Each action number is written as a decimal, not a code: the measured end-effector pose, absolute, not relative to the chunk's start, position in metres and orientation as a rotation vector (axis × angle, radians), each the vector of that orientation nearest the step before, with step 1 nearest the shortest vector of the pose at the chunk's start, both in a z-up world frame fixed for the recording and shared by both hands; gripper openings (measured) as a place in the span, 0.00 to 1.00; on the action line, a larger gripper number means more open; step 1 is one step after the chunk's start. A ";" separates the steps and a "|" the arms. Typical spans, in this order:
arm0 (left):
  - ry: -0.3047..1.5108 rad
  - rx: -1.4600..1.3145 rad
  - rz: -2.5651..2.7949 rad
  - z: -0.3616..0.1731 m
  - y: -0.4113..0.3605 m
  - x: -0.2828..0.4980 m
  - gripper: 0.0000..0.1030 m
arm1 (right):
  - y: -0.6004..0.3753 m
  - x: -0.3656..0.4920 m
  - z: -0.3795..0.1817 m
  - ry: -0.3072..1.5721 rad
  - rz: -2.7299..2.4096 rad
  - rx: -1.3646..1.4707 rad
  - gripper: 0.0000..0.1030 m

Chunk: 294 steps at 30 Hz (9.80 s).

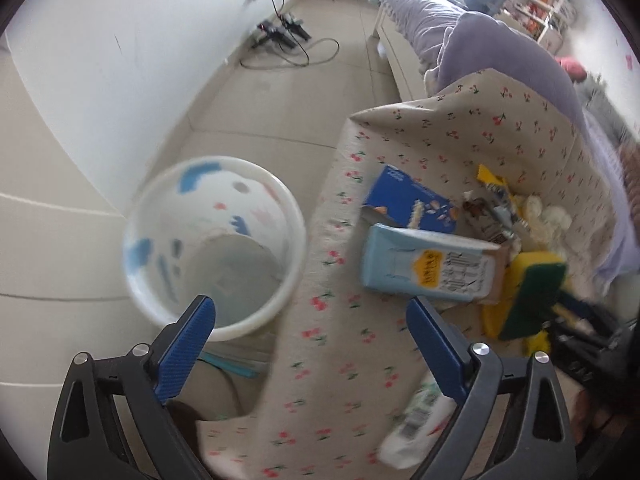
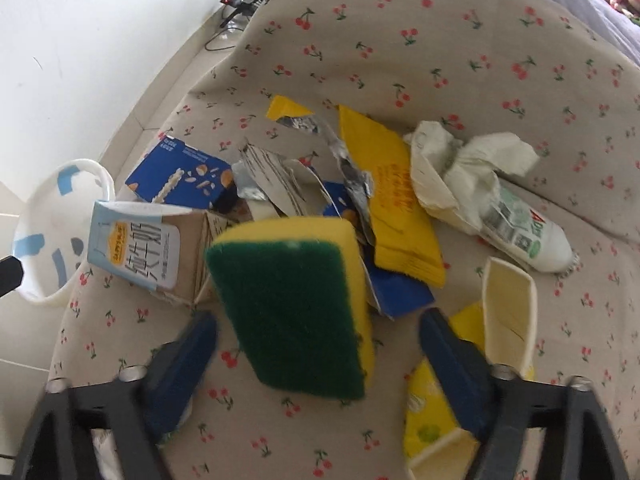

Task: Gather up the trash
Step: 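Grasp the blue biscuit box with the left tool while the right tool grasps the yellow paper bowl, then carry the blue box over the wastebasket and open the left tool, then drop the yellow paper bowl into the wastebasket from the right tool, then grasp the white milk bottle with the left tool, then lift the bottle with the left tool while the right tool grasps the green-yellow sponge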

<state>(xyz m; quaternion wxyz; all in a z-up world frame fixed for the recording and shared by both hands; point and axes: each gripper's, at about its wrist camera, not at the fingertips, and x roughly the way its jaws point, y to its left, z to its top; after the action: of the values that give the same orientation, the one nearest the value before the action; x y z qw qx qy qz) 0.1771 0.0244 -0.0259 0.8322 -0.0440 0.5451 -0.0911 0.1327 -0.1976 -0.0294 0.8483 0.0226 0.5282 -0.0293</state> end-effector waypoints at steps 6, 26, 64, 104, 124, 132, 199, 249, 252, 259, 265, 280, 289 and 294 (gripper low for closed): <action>1.209 -0.234 -0.230 -0.038 -0.003 0.197 0.88 | -0.209 0.130 -0.019 1.096 -0.018 0.109 0.28; 1.332 -0.421 -0.129 -0.084 -0.045 0.226 0.70 | -0.303 0.091 0.008 1.031 -0.188 0.256 0.86; 1.231 -0.189 -0.316 -0.037 -0.042 0.195 0.72 | -0.330 0.074 0.002 1.055 -0.126 0.453 0.42; 1.135 -0.291 -0.188 -0.023 -0.013 0.253 0.61 | -0.312 0.107 0.025 0.978 -0.071 0.449 0.42; 0.982 -0.235 -0.033 -0.018 0.123 0.228 0.62 | -0.161 0.156 0.020 1.001 0.145 0.373 0.44; 0.972 -0.204 -0.064 -0.031 0.136 0.235 0.70 | -0.108 0.183 -0.005 1.039 0.209 0.334 0.45; 1.139 0.153 -0.370 -0.056 0.013 0.102 1.00 | -0.238 0.055 0.003 0.887 0.075 0.113 1.00; 1.150 -0.015 -0.499 -0.034 0.006 0.115 0.37 | -0.207 0.127 -0.041 1.040 -0.090 -0.066 1.00; 1.142 -0.026 -0.479 -0.033 0.011 0.117 0.37 | -0.208 0.134 -0.044 1.056 -0.111 -0.064 1.00; 1.129 -0.043 -0.457 -0.032 0.022 0.119 0.37 | -0.201 0.142 -0.048 1.088 -0.090 -0.041 0.79; 1.116 -0.068 -0.442 -0.028 0.030 0.123 0.37 | -0.190 0.141 -0.049 1.091 -0.049 -0.051 0.56; 1.052 -0.164 -0.378 -0.008 0.061 0.136 0.37 | -0.208 0.126 -0.012 1.016 0.024 0.123 0.34; 0.986 -0.268 -0.279 0.006 0.103 0.156 0.37 | -0.179 0.131 0.014 0.957 0.143 0.201 0.34; 0.972 -0.290 -0.223 -0.002 0.126 0.172 0.37 | -0.139 0.144 0.015 0.955 0.215 0.196 0.34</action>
<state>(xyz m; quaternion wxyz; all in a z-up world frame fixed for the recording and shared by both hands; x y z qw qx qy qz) 0.1720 0.1255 -0.0023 0.8682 -0.1385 0.4644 -0.1064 0.1440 -0.1391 0.0151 0.8779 0.0940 0.4580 0.1032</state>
